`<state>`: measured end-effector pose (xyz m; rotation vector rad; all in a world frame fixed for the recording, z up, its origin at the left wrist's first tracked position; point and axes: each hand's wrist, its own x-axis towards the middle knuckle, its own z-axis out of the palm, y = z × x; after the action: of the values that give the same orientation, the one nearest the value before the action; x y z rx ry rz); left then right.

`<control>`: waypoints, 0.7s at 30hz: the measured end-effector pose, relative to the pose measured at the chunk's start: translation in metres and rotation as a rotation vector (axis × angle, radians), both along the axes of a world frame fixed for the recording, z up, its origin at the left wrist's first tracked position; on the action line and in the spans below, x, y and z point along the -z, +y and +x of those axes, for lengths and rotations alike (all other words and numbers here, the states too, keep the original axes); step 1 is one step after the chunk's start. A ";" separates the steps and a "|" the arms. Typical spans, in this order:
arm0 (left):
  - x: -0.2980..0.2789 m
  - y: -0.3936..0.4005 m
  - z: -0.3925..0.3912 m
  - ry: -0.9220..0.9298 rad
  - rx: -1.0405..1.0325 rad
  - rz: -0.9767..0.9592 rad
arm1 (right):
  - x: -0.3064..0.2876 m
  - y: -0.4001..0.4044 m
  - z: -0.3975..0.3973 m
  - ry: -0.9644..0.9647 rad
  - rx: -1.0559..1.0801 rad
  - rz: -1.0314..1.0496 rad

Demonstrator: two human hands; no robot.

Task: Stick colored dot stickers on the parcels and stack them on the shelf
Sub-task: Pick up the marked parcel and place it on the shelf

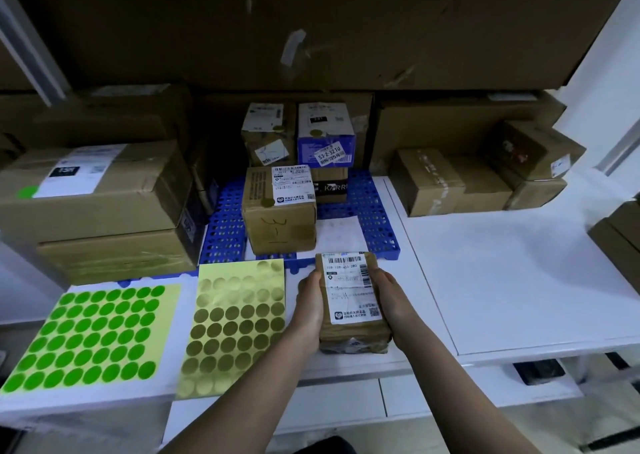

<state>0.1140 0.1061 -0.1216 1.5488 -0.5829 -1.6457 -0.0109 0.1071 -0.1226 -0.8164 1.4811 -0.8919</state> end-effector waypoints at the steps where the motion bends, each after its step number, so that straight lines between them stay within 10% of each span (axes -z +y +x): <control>1: 0.002 -0.001 0.000 0.004 -0.004 0.004 | 0.000 0.000 0.001 0.003 0.002 0.001; 21: 0.009 -0.005 0.010 -0.091 0.086 -0.132 | 0.021 -0.013 -0.008 0.143 0.004 -0.020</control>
<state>0.1236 0.1010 -0.1302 1.5262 -0.8010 -1.5720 -0.0186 0.0944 -0.1440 -0.9082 1.6003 -0.8671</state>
